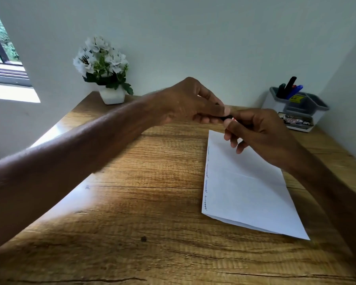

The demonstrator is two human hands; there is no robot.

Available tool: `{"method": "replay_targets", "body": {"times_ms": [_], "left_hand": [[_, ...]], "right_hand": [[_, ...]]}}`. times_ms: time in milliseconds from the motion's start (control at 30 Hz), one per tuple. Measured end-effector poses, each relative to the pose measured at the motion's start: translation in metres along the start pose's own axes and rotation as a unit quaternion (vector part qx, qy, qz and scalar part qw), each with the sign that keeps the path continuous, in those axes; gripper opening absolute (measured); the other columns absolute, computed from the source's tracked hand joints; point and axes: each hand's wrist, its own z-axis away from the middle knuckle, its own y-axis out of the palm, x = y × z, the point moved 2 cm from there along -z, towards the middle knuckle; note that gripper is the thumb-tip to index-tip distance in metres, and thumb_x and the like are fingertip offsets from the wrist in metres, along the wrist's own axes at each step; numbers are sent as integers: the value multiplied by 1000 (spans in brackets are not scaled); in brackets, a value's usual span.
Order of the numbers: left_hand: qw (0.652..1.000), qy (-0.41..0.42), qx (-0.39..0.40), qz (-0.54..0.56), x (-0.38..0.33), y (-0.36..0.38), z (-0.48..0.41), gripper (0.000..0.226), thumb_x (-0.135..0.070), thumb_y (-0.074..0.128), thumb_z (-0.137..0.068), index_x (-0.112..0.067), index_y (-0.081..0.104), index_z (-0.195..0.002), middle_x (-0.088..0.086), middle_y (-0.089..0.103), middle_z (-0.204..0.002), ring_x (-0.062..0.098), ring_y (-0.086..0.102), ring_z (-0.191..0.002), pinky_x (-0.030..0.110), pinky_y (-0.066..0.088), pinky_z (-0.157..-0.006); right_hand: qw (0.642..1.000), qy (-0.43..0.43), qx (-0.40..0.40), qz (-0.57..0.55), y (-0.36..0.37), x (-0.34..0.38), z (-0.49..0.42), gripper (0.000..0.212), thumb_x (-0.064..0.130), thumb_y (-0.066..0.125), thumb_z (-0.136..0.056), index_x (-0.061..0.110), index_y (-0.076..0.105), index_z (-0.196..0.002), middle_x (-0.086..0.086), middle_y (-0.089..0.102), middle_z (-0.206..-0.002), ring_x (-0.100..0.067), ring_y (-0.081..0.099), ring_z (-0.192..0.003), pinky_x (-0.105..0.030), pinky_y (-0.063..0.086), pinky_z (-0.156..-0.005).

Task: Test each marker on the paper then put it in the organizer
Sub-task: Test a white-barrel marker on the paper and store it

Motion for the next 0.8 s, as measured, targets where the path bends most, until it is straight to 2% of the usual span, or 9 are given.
{"method": "replay_targets", "body": {"times_ms": [100, 133, 200, 267, 333, 467, 533, 667, 800], "left_hand": [[999, 32, -10, -18, 1, 4, 1, 28, -26, 84, -83, -4, 79, -100, 17, 78, -93, 14, 70, -78, 20, 58, -73], [999, 41, -10, -27, 2, 4, 1, 28, -26, 85, -83, -4, 80, -99, 17, 78, -91, 15, 70, -77, 20, 58, -73], [998, 54, 1, -36, 2, 4, 1, 27, -28, 85, -82, -5, 81, -96, 16, 78, -88, 16, 69, -77, 22, 58, -74], [997, 65, 18, -40, 0, 3, 2, 26, -29, 84, -82, -6, 81, -94, 14, 78, -87, 14, 69, -76, 22, 58, -73], [996, 77, 30, -46, -2, 3, 3, 25, -28, 83, -83, -6, 81, -94, 13, 78, -86, 12, 68, -75, 21, 57, -73], [993, 95, 34, -62, -3, 3, 4, 24, -26, 83, -85, -3, 81, -93, 12, 78, -81, 17, 66, -74, 22, 56, -72], [992, 101, 32, -67, -2, 4, 4, 24, -26, 83, -85, -4, 81, -92, 13, 77, -80, 19, 65, -73, 20, 56, -71], [992, 105, 24, -70, -2, 5, 4, 23, -27, 83, -84, -5, 82, -92, 28, 73, -85, 23, 64, -75, 18, 55, -70], [992, 104, 23, -69, -2, 5, 4, 24, -26, 84, -84, -4, 82, -92, 23, 75, -83, 21, 65, -74, 18, 56, -71]], "right_hand": [[991, -46, -36, 116, 0, -5, -1, 20, 21, 61, -102, 32, 71, -88, 17, 68, -69, -5, 60, -61, -18, 46, -58], [987, -55, -54, 141, 1, -4, -1, 17, 22, 63, -101, 33, 73, -91, 22, 66, -69, -3, 59, -63, -13, 41, -57], [981, -62, -79, 168, 1, -2, -1, 13, 24, 66, -99, 24, 78, -102, 16, 69, -75, -6, 59, -66, -15, 38, -54], [971, -71, -90, 208, 1, 0, 1, 16, 28, 66, -98, 18, 78, -100, 11, 66, -70, -11, 56, -62, -20, 34, -51], [959, -76, -98, 256, 1, 1, 3, 18, 31, 66, -98, 19, 77, -104, 16, 60, -67, -7, 51, -54, -20, 29, -51], [944, -85, -113, 297, 1, 5, 6, 20, 33, 67, -98, 20, 76, -110, 12, 60, -76, 1, 51, -58, -17, 28, -53], [943, -90, -109, 302, 1, 6, 6, 15, 33, 66, -98, 23, 74, -105, 16, 58, -73, 1, 51, -58, -18, 29, -53], [939, -90, -106, 314, 1, 7, 7, 9, 37, 64, -97, 30, 66, -92, 27, 43, -61, 2, 44, -53, -20, 24, -51], [935, -90, -111, 324, 1, 6, 8, 17, 39, 62, -97, 24, 69, -93, 23, 43, -59, 0, 44, -51, -20, 24, -50]]}}
